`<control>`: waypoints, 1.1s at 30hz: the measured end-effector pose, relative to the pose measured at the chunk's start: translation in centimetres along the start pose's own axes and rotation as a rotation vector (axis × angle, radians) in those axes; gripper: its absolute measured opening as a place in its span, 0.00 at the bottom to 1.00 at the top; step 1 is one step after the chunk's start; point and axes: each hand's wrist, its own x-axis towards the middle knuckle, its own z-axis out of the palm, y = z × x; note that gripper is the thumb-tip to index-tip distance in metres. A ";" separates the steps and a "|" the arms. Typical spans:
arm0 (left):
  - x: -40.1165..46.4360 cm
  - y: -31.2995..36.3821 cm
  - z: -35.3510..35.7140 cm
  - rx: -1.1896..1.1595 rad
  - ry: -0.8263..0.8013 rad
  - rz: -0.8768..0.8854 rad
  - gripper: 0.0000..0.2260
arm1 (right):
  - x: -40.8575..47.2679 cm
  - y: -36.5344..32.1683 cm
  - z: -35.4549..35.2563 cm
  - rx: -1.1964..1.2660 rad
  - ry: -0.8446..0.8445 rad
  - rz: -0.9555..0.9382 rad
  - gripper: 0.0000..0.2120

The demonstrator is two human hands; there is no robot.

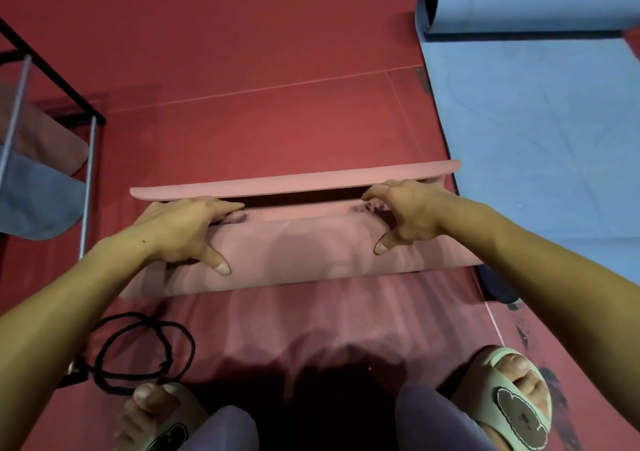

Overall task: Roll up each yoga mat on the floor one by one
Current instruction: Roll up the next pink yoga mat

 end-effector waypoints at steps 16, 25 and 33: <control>-0.1 0.7 -0.1 -0.009 0.324 0.057 0.18 | 1.0 0.6 1.3 0.112 0.317 -0.090 0.19; -1.0 1.8 -0.1 0.055 0.310 -0.046 0.21 | 0.8 -0.2 1.8 0.036 0.387 -0.010 0.18; -0.1 0.7 3.0 0.193 0.342 -0.025 0.53 | 0.6 -0.9 2.8 -0.158 0.420 0.028 0.44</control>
